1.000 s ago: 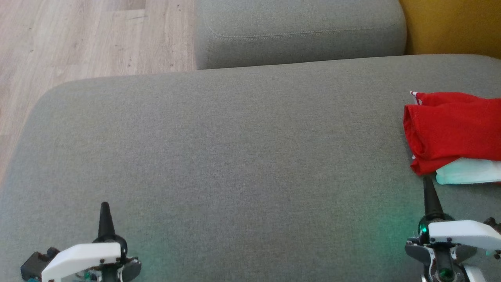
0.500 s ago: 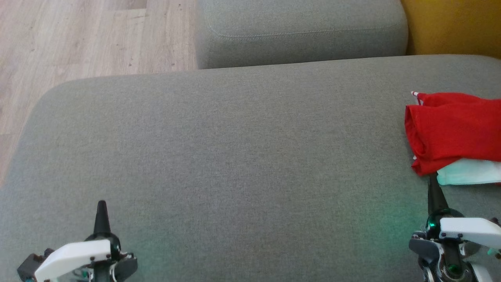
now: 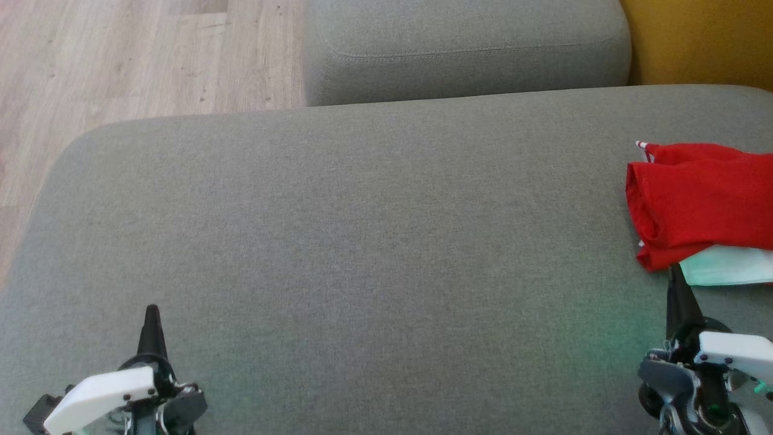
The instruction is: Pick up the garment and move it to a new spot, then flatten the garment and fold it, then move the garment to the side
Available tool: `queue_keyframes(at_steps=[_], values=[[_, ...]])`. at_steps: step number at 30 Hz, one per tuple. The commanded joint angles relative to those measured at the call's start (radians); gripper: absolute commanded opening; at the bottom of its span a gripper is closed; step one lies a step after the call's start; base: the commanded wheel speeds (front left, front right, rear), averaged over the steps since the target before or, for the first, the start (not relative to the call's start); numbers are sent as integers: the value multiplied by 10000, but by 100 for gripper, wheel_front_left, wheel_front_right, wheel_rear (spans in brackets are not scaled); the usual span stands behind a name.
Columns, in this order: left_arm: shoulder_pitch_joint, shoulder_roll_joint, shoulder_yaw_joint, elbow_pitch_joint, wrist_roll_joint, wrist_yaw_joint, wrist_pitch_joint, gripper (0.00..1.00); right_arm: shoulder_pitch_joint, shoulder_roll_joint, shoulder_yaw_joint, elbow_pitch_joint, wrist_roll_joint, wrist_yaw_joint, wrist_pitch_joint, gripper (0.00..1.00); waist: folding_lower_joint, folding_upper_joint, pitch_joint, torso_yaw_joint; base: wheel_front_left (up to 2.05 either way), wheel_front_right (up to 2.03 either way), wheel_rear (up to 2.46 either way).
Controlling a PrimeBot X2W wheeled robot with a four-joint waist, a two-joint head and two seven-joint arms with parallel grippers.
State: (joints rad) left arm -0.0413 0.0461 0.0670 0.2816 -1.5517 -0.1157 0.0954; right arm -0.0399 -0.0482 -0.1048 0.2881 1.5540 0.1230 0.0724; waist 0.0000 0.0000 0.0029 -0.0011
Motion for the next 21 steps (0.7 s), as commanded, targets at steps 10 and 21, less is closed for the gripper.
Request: queue_keyframes(at_steps=[10, 21], values=[[-669, 44, 475, -361, -562, -150, 184, 0, -664, -145, 79, -442, 685, 77, 273, 0, 0, 0, 2, 11, 0, 0, 0], [-669, 44, 476, -361, -561, -150, 185, 0, -666, -129, 56, -441, 667, 77, 291, 0, 0, 0, 2, 11, 0, 0, 0]])
